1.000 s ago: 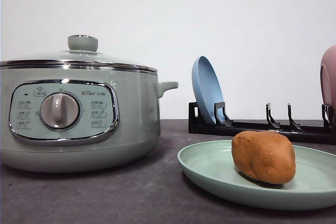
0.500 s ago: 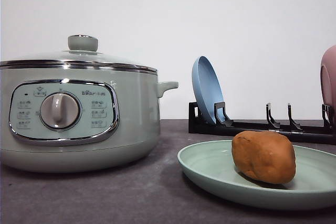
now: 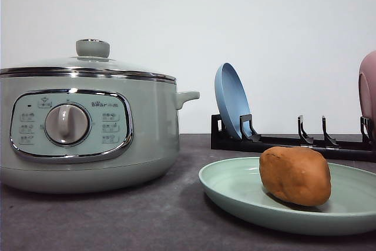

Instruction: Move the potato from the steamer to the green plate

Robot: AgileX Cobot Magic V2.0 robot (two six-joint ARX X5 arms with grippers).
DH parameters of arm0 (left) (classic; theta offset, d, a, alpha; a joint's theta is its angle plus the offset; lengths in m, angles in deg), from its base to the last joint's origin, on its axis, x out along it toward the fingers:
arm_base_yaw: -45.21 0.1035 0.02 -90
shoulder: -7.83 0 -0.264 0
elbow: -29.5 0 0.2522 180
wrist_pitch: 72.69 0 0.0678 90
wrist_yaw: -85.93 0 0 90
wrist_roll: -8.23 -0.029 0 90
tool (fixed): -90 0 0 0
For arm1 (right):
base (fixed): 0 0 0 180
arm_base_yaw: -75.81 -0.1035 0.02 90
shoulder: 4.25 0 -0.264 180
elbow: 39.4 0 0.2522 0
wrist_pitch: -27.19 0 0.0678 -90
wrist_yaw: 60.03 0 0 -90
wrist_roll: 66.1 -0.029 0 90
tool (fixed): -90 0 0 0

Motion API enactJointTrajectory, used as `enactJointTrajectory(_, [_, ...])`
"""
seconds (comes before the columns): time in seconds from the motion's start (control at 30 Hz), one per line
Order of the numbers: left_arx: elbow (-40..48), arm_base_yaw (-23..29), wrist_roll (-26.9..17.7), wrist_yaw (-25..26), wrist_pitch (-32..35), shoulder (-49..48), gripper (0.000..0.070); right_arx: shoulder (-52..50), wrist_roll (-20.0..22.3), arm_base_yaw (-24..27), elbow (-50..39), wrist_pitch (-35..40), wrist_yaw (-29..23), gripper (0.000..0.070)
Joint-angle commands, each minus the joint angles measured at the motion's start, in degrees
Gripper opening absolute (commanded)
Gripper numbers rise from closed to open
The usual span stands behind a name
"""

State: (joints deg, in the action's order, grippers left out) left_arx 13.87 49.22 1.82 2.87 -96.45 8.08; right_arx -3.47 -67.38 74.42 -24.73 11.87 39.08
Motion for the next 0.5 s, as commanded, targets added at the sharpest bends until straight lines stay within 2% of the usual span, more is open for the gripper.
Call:
enactJointTrajectory(0.0, [1.2, 0.1, 0.0, -0.1, -0.5, -0.1, 0.0003, -0.5, 0.2, 0.1, -0.3, -1.2, -0.2, 0.0])
enactJointTrajectory(0.2, [1.2, 0.1, 0.0, -0.1, -0.5, -0.1, 0.0003, -0.6, 0.0, 0.1, -0.3, -8.4, -0.2, 0.0])
enactJointTrajectory(0.4, [1.2, 0.1, 0.0, -0.1, -0.5, -0.1, 0.0003, -0.6, -0.1, 0.1, -0.3, -8.3, -0.3, 0.0])
enactJointTrajectory(0.47, [1.2, 0.1, 0.0, -0.1, -0.5, -0.1, 0.0003, -0.6, -1.4, 0.1, -0.3, -7.8, -0.1, 0.0])
